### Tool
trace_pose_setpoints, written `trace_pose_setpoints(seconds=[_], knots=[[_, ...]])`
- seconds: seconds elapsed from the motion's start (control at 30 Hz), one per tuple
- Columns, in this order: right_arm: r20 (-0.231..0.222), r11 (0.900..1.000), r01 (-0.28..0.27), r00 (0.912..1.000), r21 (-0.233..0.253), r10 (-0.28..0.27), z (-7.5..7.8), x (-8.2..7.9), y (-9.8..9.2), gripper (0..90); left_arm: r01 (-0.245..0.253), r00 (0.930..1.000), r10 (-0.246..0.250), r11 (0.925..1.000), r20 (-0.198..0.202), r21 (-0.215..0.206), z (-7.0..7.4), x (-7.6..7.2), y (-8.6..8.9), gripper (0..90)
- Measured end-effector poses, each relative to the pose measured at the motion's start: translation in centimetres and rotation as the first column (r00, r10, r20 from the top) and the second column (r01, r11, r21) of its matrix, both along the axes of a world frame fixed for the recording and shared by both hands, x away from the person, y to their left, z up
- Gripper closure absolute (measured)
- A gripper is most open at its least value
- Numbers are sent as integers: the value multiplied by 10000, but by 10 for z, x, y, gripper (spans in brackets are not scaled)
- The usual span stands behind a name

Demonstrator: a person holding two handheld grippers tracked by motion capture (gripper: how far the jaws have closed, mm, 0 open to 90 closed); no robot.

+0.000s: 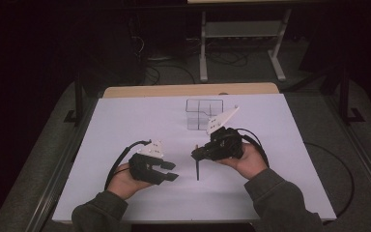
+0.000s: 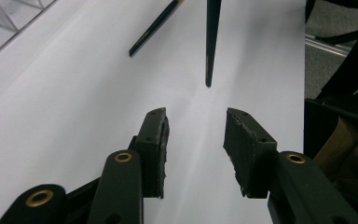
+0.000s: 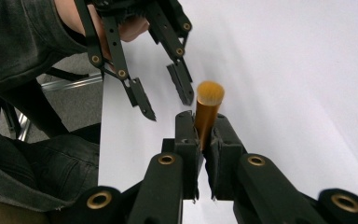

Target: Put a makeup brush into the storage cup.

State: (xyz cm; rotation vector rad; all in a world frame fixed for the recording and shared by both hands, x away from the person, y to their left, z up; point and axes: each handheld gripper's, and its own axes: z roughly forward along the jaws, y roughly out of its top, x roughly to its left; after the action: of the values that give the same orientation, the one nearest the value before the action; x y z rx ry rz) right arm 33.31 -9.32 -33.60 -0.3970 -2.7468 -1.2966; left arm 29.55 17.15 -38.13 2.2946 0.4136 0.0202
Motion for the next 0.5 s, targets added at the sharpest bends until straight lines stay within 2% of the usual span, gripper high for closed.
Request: trace_pose_setpoints(seconds=[0.5], knots=[[-57, 9997, 125, 9999, -194, -126, 6, 9, -6, 830, -377, 9991, 378, 9993, 172, -51, -2, -3, 17, 513]])
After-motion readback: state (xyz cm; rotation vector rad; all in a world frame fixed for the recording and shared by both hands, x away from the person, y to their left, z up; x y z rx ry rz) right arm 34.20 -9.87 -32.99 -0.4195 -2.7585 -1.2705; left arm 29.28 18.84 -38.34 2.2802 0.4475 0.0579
